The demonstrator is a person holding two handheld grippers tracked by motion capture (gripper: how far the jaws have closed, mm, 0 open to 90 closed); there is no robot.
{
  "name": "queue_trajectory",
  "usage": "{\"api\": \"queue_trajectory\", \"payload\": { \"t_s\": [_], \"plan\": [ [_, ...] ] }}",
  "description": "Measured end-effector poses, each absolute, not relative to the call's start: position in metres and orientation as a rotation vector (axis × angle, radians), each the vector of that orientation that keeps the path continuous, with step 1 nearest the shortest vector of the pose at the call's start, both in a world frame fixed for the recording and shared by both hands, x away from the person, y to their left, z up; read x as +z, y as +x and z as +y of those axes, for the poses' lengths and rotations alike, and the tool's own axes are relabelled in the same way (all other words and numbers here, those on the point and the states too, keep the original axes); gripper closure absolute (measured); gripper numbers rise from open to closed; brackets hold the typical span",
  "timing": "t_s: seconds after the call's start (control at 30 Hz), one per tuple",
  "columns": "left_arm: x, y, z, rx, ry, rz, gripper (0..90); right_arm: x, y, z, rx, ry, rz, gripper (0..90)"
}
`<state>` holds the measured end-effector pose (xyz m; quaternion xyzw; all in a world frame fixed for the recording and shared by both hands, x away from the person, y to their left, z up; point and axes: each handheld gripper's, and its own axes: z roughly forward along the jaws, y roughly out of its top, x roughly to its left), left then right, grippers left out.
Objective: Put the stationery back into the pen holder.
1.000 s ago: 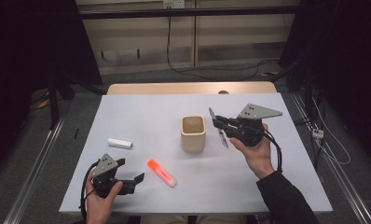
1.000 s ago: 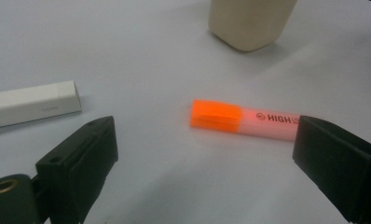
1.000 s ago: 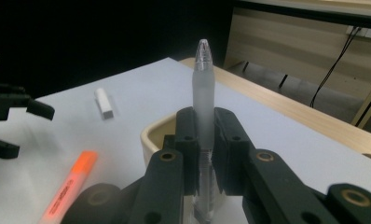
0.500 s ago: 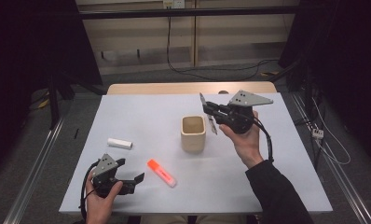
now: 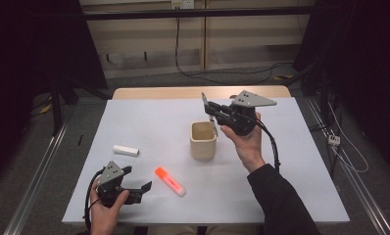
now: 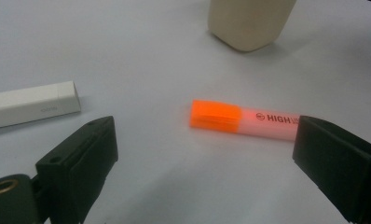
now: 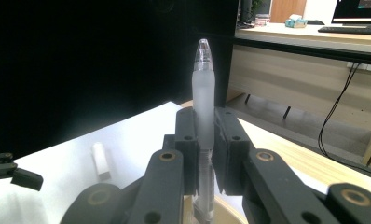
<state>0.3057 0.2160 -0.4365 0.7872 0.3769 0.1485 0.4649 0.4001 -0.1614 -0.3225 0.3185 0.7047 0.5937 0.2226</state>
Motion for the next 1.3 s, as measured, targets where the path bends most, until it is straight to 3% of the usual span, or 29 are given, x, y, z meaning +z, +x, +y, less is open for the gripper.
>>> {"api": "queue_trajectory", "payload": {
  "t_s": [0.43,1.2,1.3],
  "plan": [
    [-0.437,0.306,0.217,0.366,1.929,0.92,6.3,-0.34,0.416,-0.142,1.622,0.877,1.979,81.2],
    [-0.437,0.306,0.216,0.36,1.935,0.923,6.4,-0.371,0.42,-0.147,1.55,0.935,2.04,80.7],
    [-0.437,0.306,0.216,0.36,1.935,0.923,6.4,-0.372,0.42,-0.148,1.538,0.952,2.049,74.0]
  ]
}}
